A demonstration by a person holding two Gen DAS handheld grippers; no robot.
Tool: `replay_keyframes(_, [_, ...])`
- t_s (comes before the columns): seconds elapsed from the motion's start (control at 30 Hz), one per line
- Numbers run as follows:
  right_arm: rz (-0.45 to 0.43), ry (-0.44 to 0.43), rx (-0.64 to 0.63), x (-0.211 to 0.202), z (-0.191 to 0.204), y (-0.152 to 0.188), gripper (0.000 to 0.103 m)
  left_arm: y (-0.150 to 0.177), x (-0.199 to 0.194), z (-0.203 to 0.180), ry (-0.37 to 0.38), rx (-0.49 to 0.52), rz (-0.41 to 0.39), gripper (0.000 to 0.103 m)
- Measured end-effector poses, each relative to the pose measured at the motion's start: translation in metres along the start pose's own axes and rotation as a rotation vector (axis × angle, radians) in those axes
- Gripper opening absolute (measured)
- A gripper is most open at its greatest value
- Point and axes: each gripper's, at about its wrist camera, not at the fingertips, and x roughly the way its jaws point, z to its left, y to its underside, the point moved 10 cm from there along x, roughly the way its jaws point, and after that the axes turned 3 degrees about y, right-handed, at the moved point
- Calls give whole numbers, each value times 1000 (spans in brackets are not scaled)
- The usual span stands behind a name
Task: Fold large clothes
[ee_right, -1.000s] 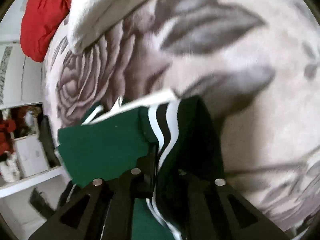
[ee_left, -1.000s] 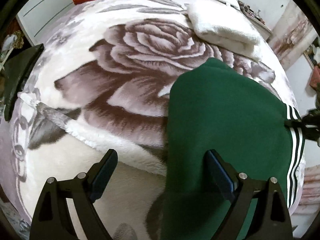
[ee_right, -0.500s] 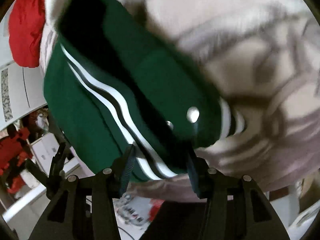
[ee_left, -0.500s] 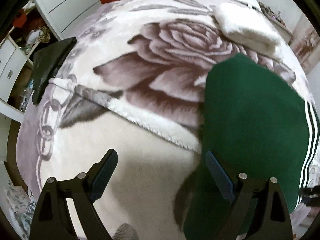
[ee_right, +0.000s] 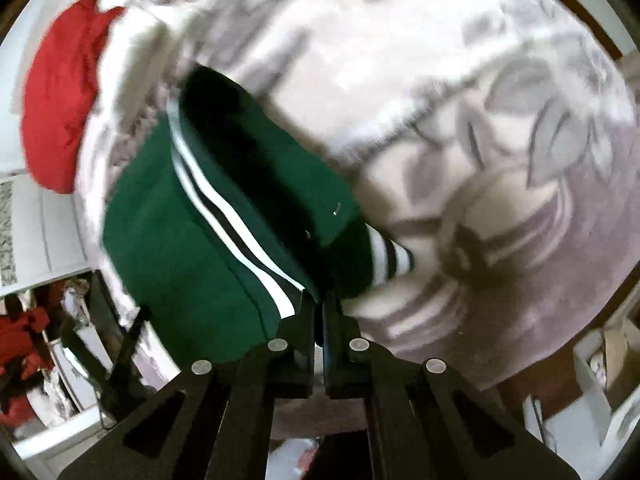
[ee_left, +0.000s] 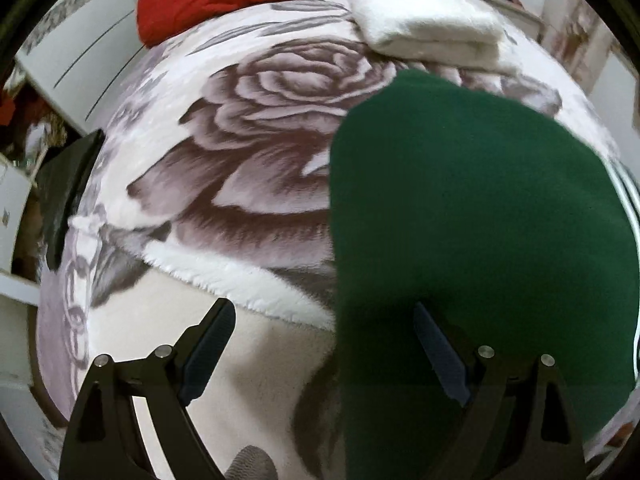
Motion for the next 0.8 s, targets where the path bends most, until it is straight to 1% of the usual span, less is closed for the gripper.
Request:
replay_keyframes(0.03, [10, 35, 1, 21, 1, -5, 2, -1, 1, 0, -3, 6, -3, 92])
replay_keyframes(0.07, [23, 60, -7, 33, -5, -8, 3, -2, 1, 3, -10, 10, -3, 92])
replay_keyframes(0.13, [131, 72, -73, 61, 4, -8, 3, -3, 0, 8, 13, -4, 12, 92])
replay_keyframes(0.17, [159, 81, -75, 63, 7, -9, 4, -4, -2, 11, 22, -20, 10, 92])
replay_keyframes(0.2, [182, 85, -82, 56, 13, -12, 6, -7, -6, 17, 25, -40, 5, 91])
replay_keyframes(0.23, [174, 83, -97, 48, 19, -17, 6, -9, -7, 20, 21, -51, 2, 91])
replay_keyframes(0.3, [103, 61, -128, 22, 35, -35, 11, -16, -9, 27, 10, -75, -12, 91])
replay_keyframes(0.33, [78, 43, -136, 13, 43, -44, 19, -23, -10, 30, 9, -95, -25, 91])
replay_keyframes(0.37, [56, 14, -144, 7, 53, -53, 32, -27, -8, 32, 8, -108, -29, 91])
replay_keyframes(0.4, [33, -19, -150, 5, 65, -67, 39, -30, -7, 34, 3, -119, -31, 91])
replay_keyframes(0.43, [14, -48, -157, 5, 78, -84, 50, -36, -4, 36, -7, -133, -37, 92])
replay_keyframes(0.47, [4, -69, -162, 10, 88, -98, 53, -39, -2, 37, -13, -139, -41, 92])
replay_keyframes(0.5, [-2, -103, -169, 18, 105, -118, 53, -43, 1, 39, -23, -143, -44, 92])
replay_keyframes(0.53, [3, -125, -176, 27, 116, -131, 53, -48, 4, 41, -38, -148, -48, 92])
replay_keyframes(0.57, [20, -138, -184, 37, 131, -148, 53, -51, 6, 44, -45, -152, -49, 91])
replay_keyframes(0.6, [38, -154, -180, 45, 139, -154, 53, -55, 9, 47, -52, -160, -44, 91])
replay_keyframes(0.63, [57, -193, -174, 52, 151, -160, 52, -57, 11, 51, -59, -170, -41, 91])
replay_keyframes(0.67, [34, -222, -197, 55, 165, -163, 34, -59, 12, 55, -67, -180, -43, 91])
replay_keyframes(0.7, [6, -179, -278, 58, 178, -162, 20, -60, 12, 59, -76, -187, -45, 91])
replay_keyframes(0.73, [-24, -107, -346, 57, 184, -156, 6, -60, 12, 62, -86, -192, -45, 91])
replay_keyframes(0.77, [-73, -51, -385, 52, 187, -157, 3, -60, 13, 66, -102, -198, -42, 91])
replay_keyframes(0.8, [-117, -6, -378, 44, 183, -160, 3, -57, 14, 74, -146, -200, -30, 91])
